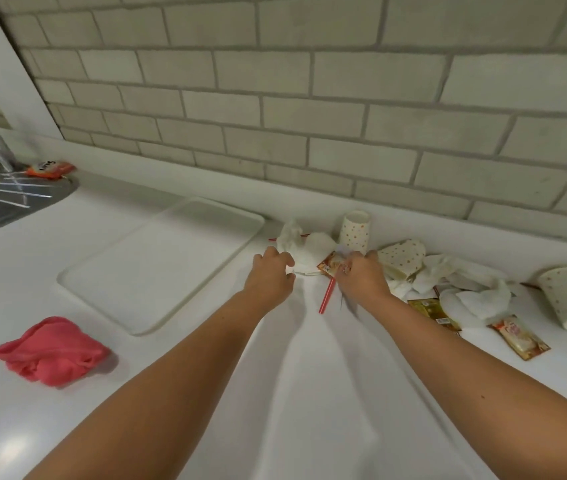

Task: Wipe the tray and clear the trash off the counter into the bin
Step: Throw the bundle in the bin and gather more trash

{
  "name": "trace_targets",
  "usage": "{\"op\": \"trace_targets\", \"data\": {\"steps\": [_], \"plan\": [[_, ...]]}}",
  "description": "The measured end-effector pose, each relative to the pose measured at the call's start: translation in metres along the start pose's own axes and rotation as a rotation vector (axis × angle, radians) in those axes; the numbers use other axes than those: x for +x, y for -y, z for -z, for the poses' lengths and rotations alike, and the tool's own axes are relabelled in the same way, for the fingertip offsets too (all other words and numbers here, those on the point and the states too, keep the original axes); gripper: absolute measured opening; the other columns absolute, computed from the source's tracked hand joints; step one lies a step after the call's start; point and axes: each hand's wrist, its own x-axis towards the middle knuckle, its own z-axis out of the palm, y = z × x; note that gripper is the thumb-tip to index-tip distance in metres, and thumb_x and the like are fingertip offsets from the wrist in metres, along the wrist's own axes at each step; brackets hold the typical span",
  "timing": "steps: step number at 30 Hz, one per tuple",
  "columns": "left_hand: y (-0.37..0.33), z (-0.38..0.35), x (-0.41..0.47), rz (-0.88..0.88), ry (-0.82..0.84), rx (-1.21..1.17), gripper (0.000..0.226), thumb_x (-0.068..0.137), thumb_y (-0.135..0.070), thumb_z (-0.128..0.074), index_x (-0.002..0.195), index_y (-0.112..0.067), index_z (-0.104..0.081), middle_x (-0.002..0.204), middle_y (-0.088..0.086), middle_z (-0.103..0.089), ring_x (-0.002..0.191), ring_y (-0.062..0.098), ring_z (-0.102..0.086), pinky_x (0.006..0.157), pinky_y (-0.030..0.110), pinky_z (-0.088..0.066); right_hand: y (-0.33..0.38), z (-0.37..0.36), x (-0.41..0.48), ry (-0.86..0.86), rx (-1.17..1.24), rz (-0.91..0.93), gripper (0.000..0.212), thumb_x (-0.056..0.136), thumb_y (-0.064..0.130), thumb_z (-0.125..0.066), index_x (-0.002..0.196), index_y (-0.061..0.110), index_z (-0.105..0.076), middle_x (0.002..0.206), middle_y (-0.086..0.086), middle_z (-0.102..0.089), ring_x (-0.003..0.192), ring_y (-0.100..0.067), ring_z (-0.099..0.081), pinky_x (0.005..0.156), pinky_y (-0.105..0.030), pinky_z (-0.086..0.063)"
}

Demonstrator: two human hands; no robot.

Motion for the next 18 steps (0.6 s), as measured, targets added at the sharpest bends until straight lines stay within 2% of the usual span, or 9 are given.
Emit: {"op": "trace_targets", "data": {"steps": [3, 6, 9, 11, 14, 16, 18], "plan": [[0.0, -0.007, 0.026, 0.014, -0.017, 0.022, 0.039, 0.093, -0.01, -0.047, 0.132, -0.015, -0.047, 0.141, 0.006, -0.035, 0.125, 0.028, -0.034, 0.095, 0.032, -0.04, -0.002, -0.009, 0.013, -0.029, 0.022, -0.047, 0.06, 0.086, 0.032, -0.065, 0.134, 0.006, -0.04, 0.133, -0.017, -0.034, 0.124, -0.035, -0.039, 0.099, -0.04, -0.042], [0.002, -0.013, 0.048, -0.008, 0.047, 0.109, 0.058, 0.086, -0.002, -0.049, 0.14, -0.017, -0.036, 0.15, 0.003, -0.025, 0.134, 0.027, -0.025, 0.102, 0.038, -0.037, -0.001, -0.021, 0.02, -0.001, 0.034, -0.084, 0.075, 0.076, 0.038, -0.073, 0.133, 0.009, -0.034, 0.13, -0.016, -0.035, 0.122, -0.034, -0.04, 0.097, -0.043, -0.045], [0.006, -0.021, 0.065, -0.04, 0.126, 0.223, 0.066, 0.087, -0.017, -0.053, 0.146, -0.027, -0.024, 0.157, 0.001, -0.013, 0.143, 0.028, -0.011, 0.11, 0.045, -0.027, -0.001, -0.026, 0.026, 0.019, -0.071, -0.109, 0.072, 0.077, 0.032, -0.073, 0.132, 0.01, -0.032, 0.129, -0.015, -0.037, 0.121, -0.032, -0.041, 0.094, -0.042, -0.044], [0.01, -0.026, 0.071, -0.029, 0.171, 0.246, 0.063, 0.088, -0.031, -0.054, 0.144, -0.033, -0.026, 0.156, 0.0, -0.016, 0.143, 0.029, -0.009, 0.111, 0.046, -0.025, -0.002, -0.027, 0.029, 0.027, -0.119, -0.098, 0.061, 0.082, 0.018, -0.065, 0.132, 0.01, -0.032, 0.129, -0.016, -0.039, 0.12, -0.032, -0.042, 0.094, -0.041, -0.044], [0.019, -0.038, 0.074, -0.029, 0.162, 0.194, 0.047, 0.086, -0.043, -0.054, 0.129, -0.026, -0.048, 0.135, 0.0, -0.045, 0.132, 0.029, -0.033, 0.101, 0.039, -0.037, -0.006, -0.028, 0.033, 0.057, -0.184, -0.075, 0.05, 0.087, 0.005, -0.053, 0.133, 0.004, -0.032, 0.13, -0.018, -0.043, 0.118, -0.031, -0.048, 0.097, -0.039, -0.045], [0.024, -0.043, 0.072, -0.034, 0.069, 0.085, 0.034, 0.086, -0.037, -0.056, 0.112, -0.014, -0.06, 0.115, 0.003, -0.055, 0.114, 0.025, -0.047, 0.084, 0.028, -0.041, -0.007, -0.029, 0.033, 0.071, -0.244, -0.091, 0.046, 0.091, 0.004, -0.05, 0.133, 0.0, -0.033, 0.132, -0.018, -0.043, 0.118, -0.028, -0.051, 0.097, -0.034, -0.045], [0.025, -0.042, 0.069, 0.01, 0.017, 0.035, 0.02, 0.088, -0.024, -0.056, 0.096, -0.006, -0.061, 0.101, 0.008, -0.054, 0.101, 0.024, -0.048, 0.072, 0.024, -0.036, -0.007, -0.028, 0.034, 0.081, -0.264, -0.119, 0.045, 0.093, 0.005, -0.049, 0.134, -0.001, -0.033, 0.135, -0.017, -0.042, 0.12, -0.026, -0.051, 0.096, -0.032, -0.045]]}}
